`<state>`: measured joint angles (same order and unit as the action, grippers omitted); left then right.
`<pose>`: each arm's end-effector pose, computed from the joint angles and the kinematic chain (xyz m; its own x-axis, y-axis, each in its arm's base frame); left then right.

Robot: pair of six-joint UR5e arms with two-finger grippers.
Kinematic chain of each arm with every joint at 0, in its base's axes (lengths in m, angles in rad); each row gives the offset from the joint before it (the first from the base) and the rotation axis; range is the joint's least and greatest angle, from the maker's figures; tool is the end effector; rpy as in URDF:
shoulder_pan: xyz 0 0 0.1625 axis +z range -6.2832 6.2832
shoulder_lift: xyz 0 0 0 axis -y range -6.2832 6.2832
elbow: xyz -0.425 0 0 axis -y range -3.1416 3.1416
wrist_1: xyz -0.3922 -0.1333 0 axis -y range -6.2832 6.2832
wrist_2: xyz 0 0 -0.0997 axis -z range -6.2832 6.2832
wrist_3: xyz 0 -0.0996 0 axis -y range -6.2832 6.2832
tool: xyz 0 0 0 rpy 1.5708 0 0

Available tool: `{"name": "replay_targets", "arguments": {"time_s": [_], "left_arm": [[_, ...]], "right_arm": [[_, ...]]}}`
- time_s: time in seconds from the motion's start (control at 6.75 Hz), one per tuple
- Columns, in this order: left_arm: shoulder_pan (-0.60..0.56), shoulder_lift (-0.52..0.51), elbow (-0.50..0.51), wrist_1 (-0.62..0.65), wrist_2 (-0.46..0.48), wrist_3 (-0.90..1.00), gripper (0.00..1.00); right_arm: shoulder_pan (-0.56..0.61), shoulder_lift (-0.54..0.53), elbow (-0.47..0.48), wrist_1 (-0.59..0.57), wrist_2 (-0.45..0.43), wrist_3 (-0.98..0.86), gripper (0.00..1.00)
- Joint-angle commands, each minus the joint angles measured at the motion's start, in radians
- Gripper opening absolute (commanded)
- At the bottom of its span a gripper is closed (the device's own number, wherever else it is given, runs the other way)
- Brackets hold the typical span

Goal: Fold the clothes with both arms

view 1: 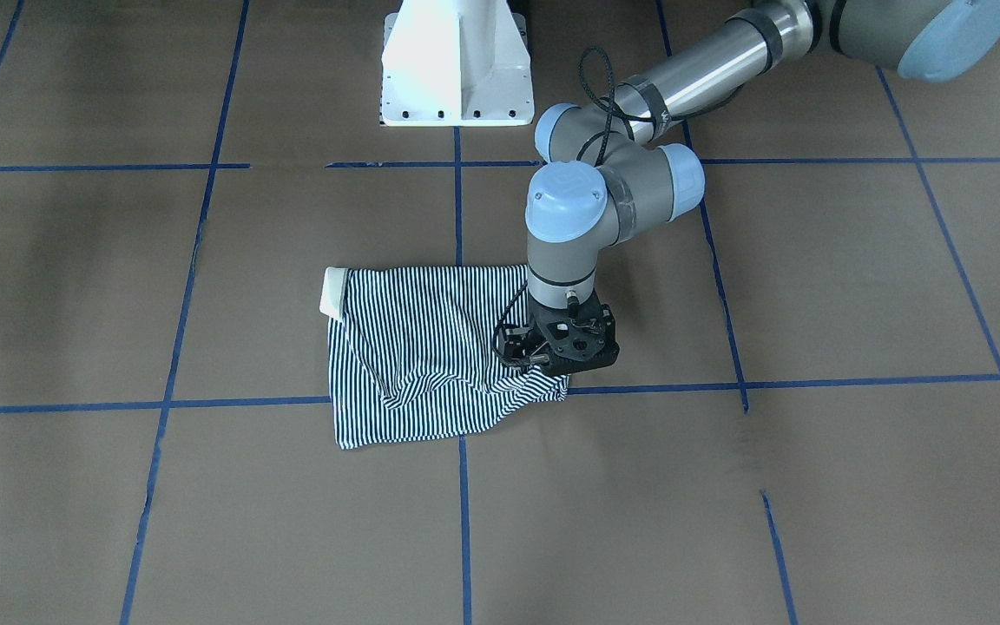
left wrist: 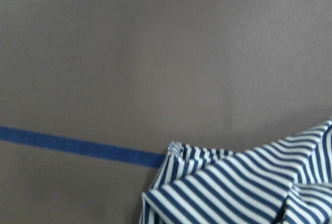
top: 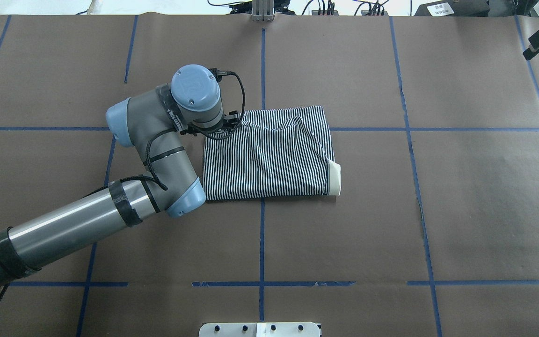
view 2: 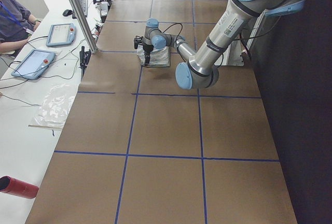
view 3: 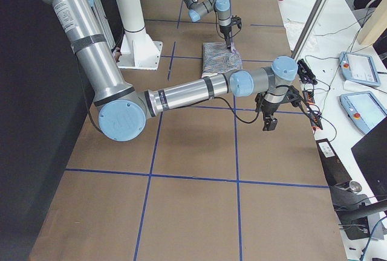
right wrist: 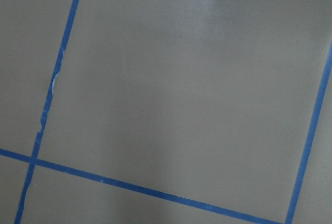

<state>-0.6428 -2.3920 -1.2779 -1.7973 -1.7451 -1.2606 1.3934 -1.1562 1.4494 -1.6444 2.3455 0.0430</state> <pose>0.5625 -0.5662 0.2575 0.7064 -0.1534 -0.6910 0.2936 0.9518 0.0888 -0.0537 -0.6604 0.4859 0.6833 -0.2345 0.6914 0.1430 0.9716 0.1883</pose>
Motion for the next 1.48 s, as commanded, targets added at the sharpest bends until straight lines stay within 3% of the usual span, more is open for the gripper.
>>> {"name": "replay_targets", "arguments": {"time_s": [0.0, 0.3, 0.44, 0.59, 0.89, 1.19, 1.33], "left_arm": [[-0.075, -0.013, 0.107, -0.095, 0.006, 0.065, 1.0], [-0.135, -0.024, 0.141, -0.135, -0.002, 0.118, 1.0], [-0.194, -0.022, 0.126, -0.132, -0.066, 0.168, 1.0], [-0.283, 0.019, 0.051, -0.12, -0.196, 0.263, 1.0], [-0.497, 0.245, -0.177, -0.097, -0.388, 0.511, 1.0], [-0.686, 0.422, -0.32, 0.03, -0.416, 0.98, 1.0], [-0.789, 0.489, -0.324, 0.054, -0.419, 1.197, 1.0]], "right_arm": [[-0.001, -0.003, 0.003, 0.0, 0.0, 0.0, 1.0], [-0.001, -0.002, 0.003, 0.0, -0.002, 0.0, 1.0], [0.001, -0.007, 0.003, 0.0, -0.006, 0.0, 1.0], [0.003, -0.042, 0.017, 0.001, -0.012, 0.0, 1.0], [0.05, -0.159, 0.101, 0.001, -0.029, -0.002, 1.0], [0.104, -0.309, 0.185, 0.017, -0.023, -0.015, 1.0], [0.125, -0.382, 0.253, 0.017, -0.02, -0.011, 1.0]]}}
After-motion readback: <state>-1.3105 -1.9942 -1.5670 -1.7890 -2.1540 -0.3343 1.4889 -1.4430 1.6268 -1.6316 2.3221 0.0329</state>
